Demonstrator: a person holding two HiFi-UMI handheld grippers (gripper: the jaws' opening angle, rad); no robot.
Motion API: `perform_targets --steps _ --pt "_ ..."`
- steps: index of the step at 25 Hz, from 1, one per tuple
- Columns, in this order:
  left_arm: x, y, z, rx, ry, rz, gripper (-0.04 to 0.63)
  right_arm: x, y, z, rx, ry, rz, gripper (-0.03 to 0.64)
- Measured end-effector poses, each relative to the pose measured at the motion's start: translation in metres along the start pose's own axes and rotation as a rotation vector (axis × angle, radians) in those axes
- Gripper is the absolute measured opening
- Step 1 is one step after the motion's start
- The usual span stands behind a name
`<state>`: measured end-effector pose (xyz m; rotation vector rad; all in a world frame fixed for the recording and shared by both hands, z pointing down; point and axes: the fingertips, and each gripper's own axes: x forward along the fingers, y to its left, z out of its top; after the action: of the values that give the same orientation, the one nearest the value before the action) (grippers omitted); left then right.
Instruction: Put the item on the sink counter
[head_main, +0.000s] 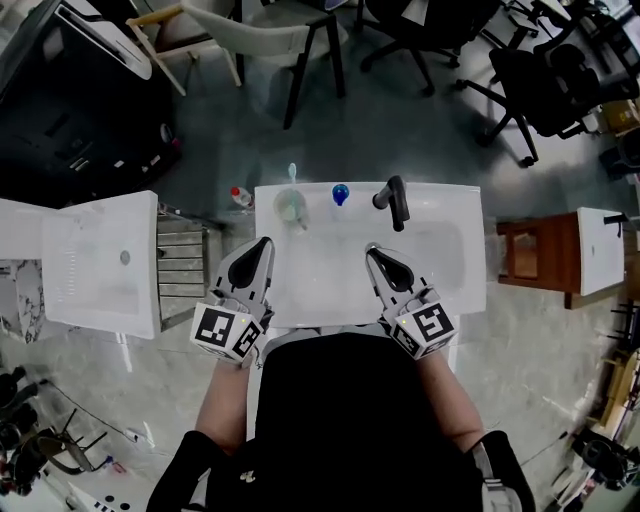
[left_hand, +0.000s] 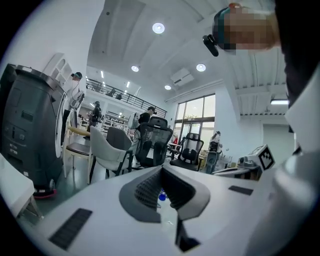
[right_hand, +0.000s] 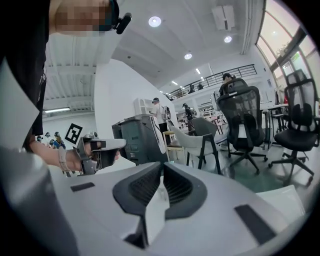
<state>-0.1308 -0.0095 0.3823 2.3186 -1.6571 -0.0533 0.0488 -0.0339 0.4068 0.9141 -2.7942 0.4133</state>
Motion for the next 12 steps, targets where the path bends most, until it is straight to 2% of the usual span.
perform_targets --steps 6,12 --pt "-0.027 -0.013 0.003 -0.026 -0.001 0.035 0.021 0.008 0.009 0.021 -0.024 -0.031 0.048 0.043" --pt "-0.038 -0.025 0.000 0.003 0.015 0.078 0.021 0.013 0.015 0.036 -0.035 -0.042 0.090 0.043"
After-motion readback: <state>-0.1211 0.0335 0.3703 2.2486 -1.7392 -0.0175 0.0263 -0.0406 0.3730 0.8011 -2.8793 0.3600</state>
